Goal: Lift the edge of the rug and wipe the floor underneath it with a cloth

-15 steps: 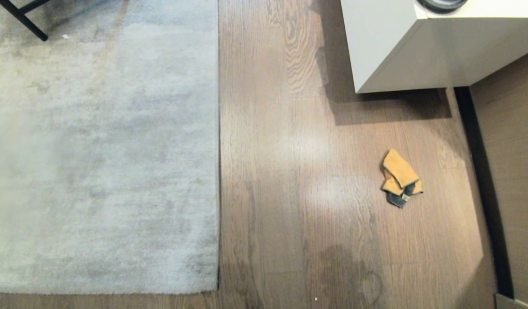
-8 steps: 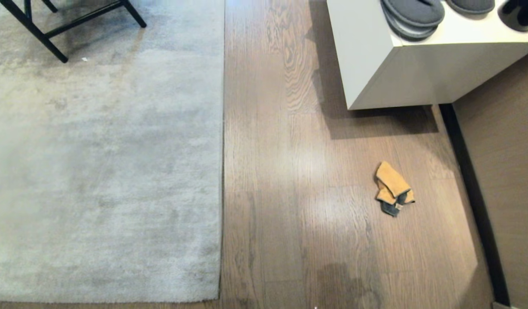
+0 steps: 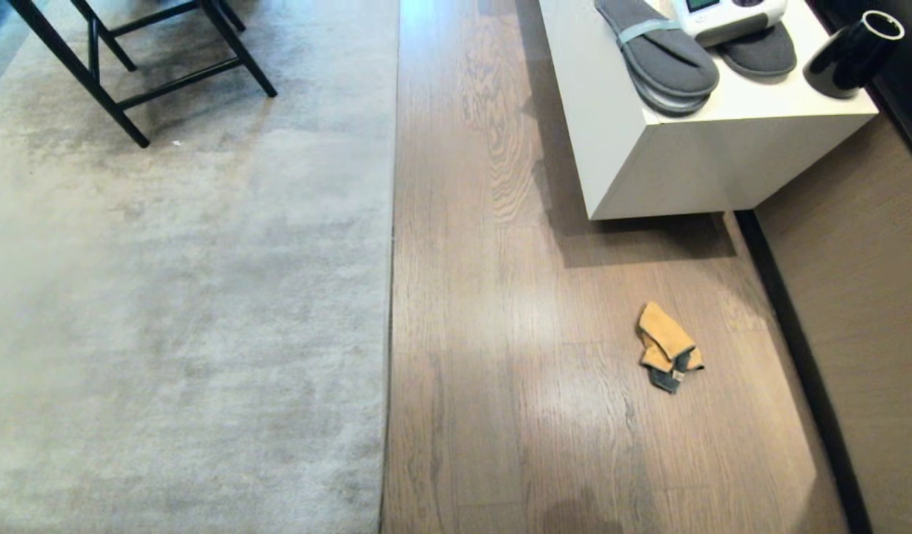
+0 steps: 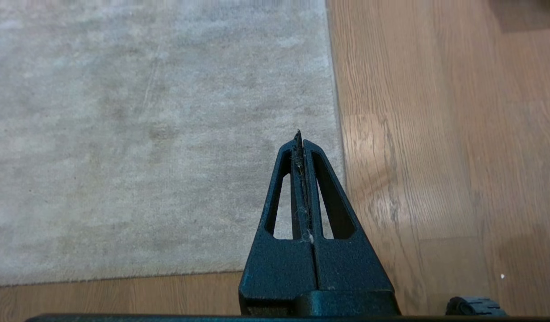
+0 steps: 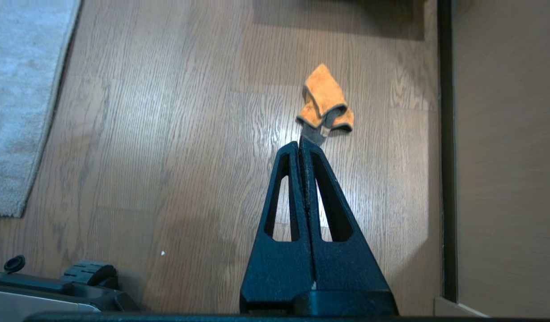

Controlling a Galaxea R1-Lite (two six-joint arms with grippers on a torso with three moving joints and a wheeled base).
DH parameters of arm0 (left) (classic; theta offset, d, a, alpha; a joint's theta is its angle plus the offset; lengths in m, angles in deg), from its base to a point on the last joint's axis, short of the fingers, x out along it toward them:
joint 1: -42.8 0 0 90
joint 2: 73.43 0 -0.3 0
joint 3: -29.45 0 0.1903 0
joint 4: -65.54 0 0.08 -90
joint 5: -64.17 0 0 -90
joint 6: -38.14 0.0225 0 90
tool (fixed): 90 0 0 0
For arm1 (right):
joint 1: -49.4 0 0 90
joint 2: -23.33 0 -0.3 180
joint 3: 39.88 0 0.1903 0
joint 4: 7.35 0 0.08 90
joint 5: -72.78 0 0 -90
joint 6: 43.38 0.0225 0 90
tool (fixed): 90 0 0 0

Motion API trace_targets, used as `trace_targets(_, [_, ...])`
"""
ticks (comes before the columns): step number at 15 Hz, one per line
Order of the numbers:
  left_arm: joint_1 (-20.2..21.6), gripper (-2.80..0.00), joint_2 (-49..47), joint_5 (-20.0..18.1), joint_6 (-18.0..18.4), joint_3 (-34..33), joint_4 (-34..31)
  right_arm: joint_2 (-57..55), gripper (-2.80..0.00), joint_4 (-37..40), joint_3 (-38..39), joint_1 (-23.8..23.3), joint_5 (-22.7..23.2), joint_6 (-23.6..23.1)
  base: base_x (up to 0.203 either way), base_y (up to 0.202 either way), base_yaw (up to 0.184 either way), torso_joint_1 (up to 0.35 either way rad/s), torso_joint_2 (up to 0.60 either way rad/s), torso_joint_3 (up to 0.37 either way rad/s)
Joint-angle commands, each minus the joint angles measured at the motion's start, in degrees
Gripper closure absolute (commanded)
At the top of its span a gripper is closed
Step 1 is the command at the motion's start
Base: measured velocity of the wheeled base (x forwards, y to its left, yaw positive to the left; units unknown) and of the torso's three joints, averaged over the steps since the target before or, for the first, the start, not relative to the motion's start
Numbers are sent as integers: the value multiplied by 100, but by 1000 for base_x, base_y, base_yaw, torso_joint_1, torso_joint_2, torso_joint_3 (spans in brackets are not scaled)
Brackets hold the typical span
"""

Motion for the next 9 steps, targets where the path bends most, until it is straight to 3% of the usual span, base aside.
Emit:
trace_targets(1, [0, 0, 0, -4, -4, 0, -2, -7, 0, 0, 0, 5, 6, -7, 0, 0, 0, 6, 2, 199])
trace_targets(9, [0, 0, 0, 2, -31, 0, 6, -7, 0, 0, 0, 5, 6, -7, 0, 0, 0, 2, 1, 203])
